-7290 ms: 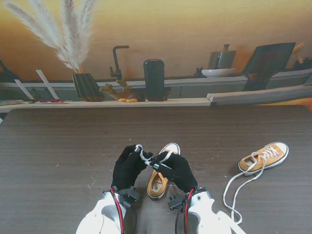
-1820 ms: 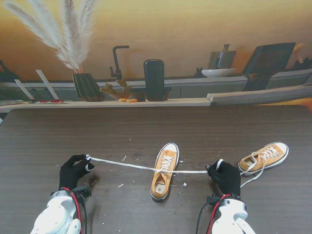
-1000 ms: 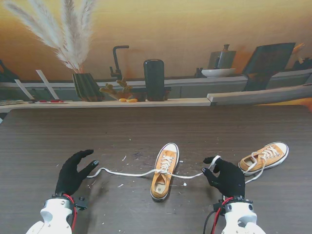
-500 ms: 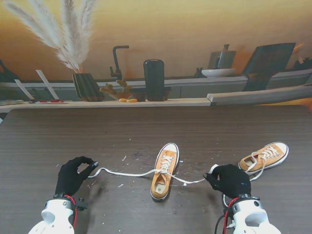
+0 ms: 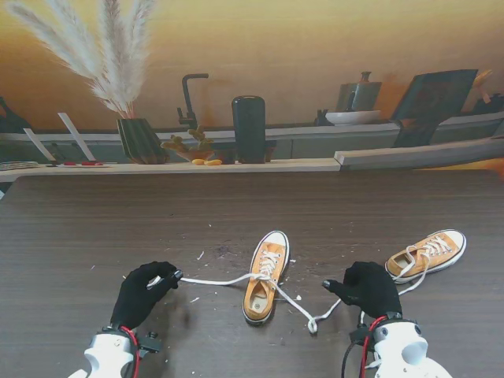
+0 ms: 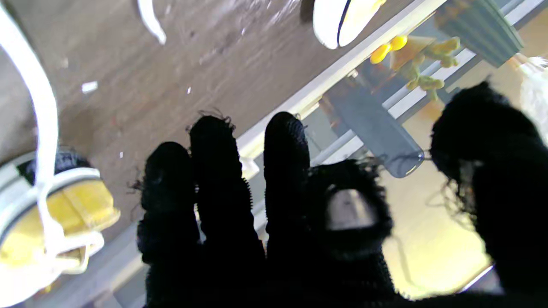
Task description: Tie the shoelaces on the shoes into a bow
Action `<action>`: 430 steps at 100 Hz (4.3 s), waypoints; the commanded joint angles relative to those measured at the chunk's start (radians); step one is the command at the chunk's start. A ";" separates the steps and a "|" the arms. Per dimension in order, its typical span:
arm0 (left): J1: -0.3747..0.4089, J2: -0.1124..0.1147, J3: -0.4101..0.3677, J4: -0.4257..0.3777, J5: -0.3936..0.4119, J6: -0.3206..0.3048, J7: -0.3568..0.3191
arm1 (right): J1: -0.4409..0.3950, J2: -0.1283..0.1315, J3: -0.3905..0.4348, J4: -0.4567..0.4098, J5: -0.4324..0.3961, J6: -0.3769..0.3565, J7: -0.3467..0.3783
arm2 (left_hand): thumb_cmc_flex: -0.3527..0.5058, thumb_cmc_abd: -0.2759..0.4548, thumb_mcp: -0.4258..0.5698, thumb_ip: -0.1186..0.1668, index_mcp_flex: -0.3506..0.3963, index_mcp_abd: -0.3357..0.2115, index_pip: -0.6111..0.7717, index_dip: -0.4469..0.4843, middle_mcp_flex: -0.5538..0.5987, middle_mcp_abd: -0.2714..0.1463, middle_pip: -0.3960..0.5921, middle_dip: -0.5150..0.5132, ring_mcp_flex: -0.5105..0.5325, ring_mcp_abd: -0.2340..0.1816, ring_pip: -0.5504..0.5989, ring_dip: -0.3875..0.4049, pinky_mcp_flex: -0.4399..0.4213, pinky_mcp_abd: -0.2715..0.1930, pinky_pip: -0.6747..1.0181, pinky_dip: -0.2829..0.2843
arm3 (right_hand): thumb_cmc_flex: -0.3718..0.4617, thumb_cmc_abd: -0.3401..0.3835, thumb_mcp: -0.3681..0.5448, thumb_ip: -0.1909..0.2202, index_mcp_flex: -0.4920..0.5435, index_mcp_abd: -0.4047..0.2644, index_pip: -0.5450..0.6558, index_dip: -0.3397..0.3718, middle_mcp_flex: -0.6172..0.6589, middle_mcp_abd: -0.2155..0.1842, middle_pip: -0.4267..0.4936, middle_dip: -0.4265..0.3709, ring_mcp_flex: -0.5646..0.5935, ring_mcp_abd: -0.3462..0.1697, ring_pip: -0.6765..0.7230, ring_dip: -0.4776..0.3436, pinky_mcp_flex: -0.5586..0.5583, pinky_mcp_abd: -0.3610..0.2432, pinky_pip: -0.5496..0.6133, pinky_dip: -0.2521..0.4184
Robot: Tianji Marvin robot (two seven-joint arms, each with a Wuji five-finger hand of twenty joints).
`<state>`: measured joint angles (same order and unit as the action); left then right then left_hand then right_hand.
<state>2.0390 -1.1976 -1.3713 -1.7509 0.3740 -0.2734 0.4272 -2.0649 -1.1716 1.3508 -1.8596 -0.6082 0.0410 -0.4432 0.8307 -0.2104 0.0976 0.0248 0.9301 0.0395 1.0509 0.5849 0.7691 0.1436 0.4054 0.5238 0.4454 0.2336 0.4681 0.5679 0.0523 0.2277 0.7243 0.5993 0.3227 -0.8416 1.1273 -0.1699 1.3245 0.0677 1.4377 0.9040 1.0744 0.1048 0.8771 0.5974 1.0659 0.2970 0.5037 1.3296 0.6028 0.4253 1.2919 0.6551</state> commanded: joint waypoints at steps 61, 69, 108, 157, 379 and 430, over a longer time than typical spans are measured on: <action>0.057 -0.002 0.037 -0.035 0.090 -0.065 0.036 | 0.168 0.024 -0.204 0.118 -0.180 0.020 0.031 | -0.029 0.054 -0.052 0.019 -0.128 -0.053 -0.251 -0.097 -0.071 -0.003 -0.076 -0.044 -0.024 -0.013 -0.099 -0.040 -0.039 -0.008 -0.115 -0.050 | -0.040 -0.005 0.022 -0.032 -0.492 -0.218 -0.796 -0.382 -0.324 -0.024 -0.152 -0.127 -0.198 -0.014 -0.129 -0.048 -0.222 -0.039 -0.155 -0.024; 0.059 -0.002 0.041 -0.032 0.088 -0.065 0.033 | 0.190 0.023 -0.238 0.136 -0.175 0.026 0.029 | -0.026 0.055 -0.052 0.020 -0.131 -0.052 -0.254 -0.094 -0.072 0.001 -0.078 -0.045 -0.023 -0.011 -0.103 -0.040 -0.038 -0.007 -0.124 -0.048 | -0.039 0.003 0.020 -0.032 -0.497 -0.214 -0.795 -0.384 -0.328 -0.022 -0.150 -0.130 -0.198 -0.014 -0.130 -0.048 -0.222 -0.038 -0.155 -0.024; 0.081 -0.002 0.042 -0.040 0.077 -0.069 0.030 | 0.279 0.012 -0.343 0.221 -0.163 0.083 0.003 | -0.020 0.060 -0.056 0.020 -0.128 -0.045 -0.251 -0.084 -0.072 0.005 -0.079 -0.043 -0.024 -0.010 -0.111 -0.037 -0.036 -0.006 -0.143 -0.036 | -0.032 0.034 0.015 -0.027 -0.515 -0.175 -0.792 -0.399 -0.337 -0.012 -0.138 -0.138 -0.192 -0.010 -0.125 -0.048 -0.224 -0.038 -0.154 -0.026; 0.091 -0.001 0.044 -0.044 0.067 -0.084 0.022 | 0.348 -0.003 -0.402 0.298 -0.124 0.119 -0.007 | -0.016 0.065 -0.061 0.021 -0.121 -0.039 -0.208 -0.060 -0.071 0.003 -0.077 -0.043 -0.023 -0.009 -0.111 -0.035 -0.033 -0.006 -0.149 -0.025 | 0.079 0.045 -0.006 -0.167 -0.436 -0.198 -0.554 -0.525 -0.281 -0.012 -0.121 -0.148 -0.165 -0.009 -0.109 -0.037 -0.203 -0.035 -0.137 -0.035; 0.066 -0.003 0.078 -0.051 0.036 -0.057 0.016 | 0.211 -0.059 -0.225 0.136 0.823 -0.110 0.226 | 0.008 0.068 -0.057 0.021 -0.085 -0.021 -0.130 -0.047 -0.031 0.033 -0.055 -0.036 0.004 -0.002 -0.080 -0.032 -0.014 -0.028 -0.164 -0.028 | 0.261 0.245 -0.001 -0.127 -0.544 -0.055 -0.186 -0.372 0.154 0.013 0.213 -0.058 0.246 -0.454 1.154 -0.028 0.554 0.016 0.591 0.078; 0.000 0.036 0.063 -0.067 0.296 0.079 -0.013 | 0.181 -0.040 -0.188 0.136 0.781 -0.183 0.270 | -0.036 0.053 -0.058 0.027 -0.311 -0.026 -0.599 -0.211 -0.120 -0.014 -0.096 -0.055 -0.028 -0.026 -0.105 -0.046 -0.035 -0.041 -0.174 -0.054 | 0.012 0.284 0.009 0.010 -0.479 0.003 -0.684 -0.465 0.273 -0.005 0.320 0.124 0.255 -0.685 1.277 0.220 0.586 -0.061 0.802 0.308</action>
<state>2.0546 -1.1814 -1.2979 -1.7960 0.6636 -0.2003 0.4648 -1.8731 -1.2189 1.1558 -1.7146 0.1711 -0.1401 -0.1874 0.8316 -0.1745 0.0774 0.0339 0.6669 0.0402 0.5193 0.4032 0.6908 0.1679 0.3304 0.4967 0.4398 0.2340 0.3774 0.5528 0.0416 0.2271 0.5624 0.5639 0.3804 -0.5677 1.1441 -0.1914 0.8052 0.0718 0.7934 0.4090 1.2344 -0.0054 1.1326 0.6863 1.3001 -0.0813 1.6950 1.5044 1.1517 0.3763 1.8051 0.9401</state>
